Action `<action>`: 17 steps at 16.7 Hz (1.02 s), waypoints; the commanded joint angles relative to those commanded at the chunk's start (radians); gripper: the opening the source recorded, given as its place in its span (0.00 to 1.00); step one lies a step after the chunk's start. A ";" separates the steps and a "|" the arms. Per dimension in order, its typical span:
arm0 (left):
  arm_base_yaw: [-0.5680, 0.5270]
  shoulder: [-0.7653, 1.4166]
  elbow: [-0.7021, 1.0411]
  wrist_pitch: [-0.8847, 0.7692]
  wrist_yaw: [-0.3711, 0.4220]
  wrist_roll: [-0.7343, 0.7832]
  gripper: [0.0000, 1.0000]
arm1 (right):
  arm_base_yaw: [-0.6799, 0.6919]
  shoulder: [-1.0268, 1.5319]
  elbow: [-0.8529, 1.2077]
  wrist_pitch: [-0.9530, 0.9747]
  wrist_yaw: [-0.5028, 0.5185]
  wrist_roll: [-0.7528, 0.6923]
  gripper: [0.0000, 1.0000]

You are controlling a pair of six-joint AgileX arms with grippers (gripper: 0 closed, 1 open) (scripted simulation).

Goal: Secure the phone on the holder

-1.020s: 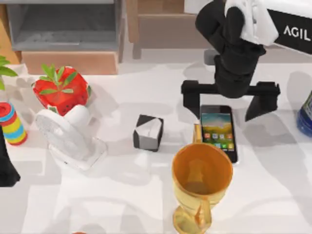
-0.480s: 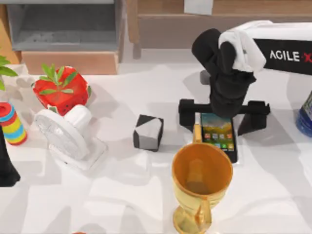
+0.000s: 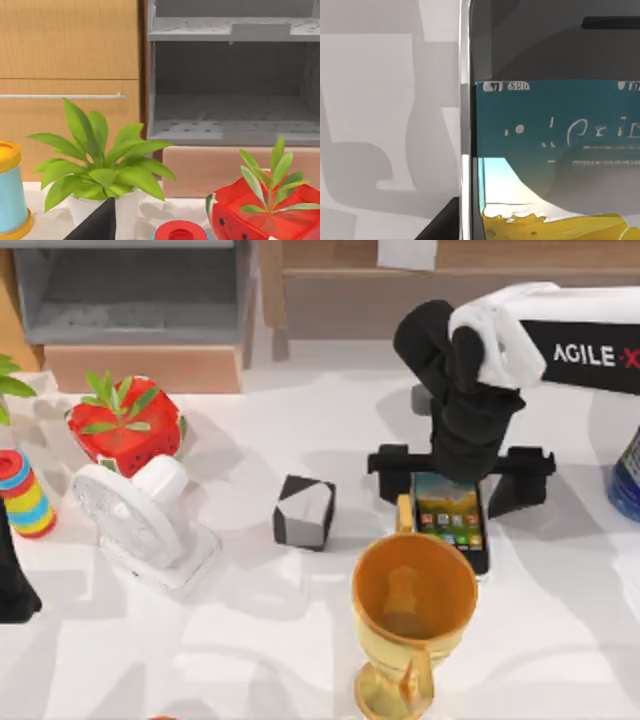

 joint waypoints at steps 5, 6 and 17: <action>0.000 0.000 0.000 0.000 0.000 0.000 1.00 | 0.000 0.000 0.000 0.000 0.000 0.000 0.25; 0.000 0.000 0.000 0.000 0.000 0.000 1.00 | 0.000 0.000 0.000 0.000 0.000 0.000 0.17; 0.000 0.000 0.000 0.000 0.000 0.000 1.00 | -0.003 -0.046 0.007 -0.030 0.027 -0.005 0.00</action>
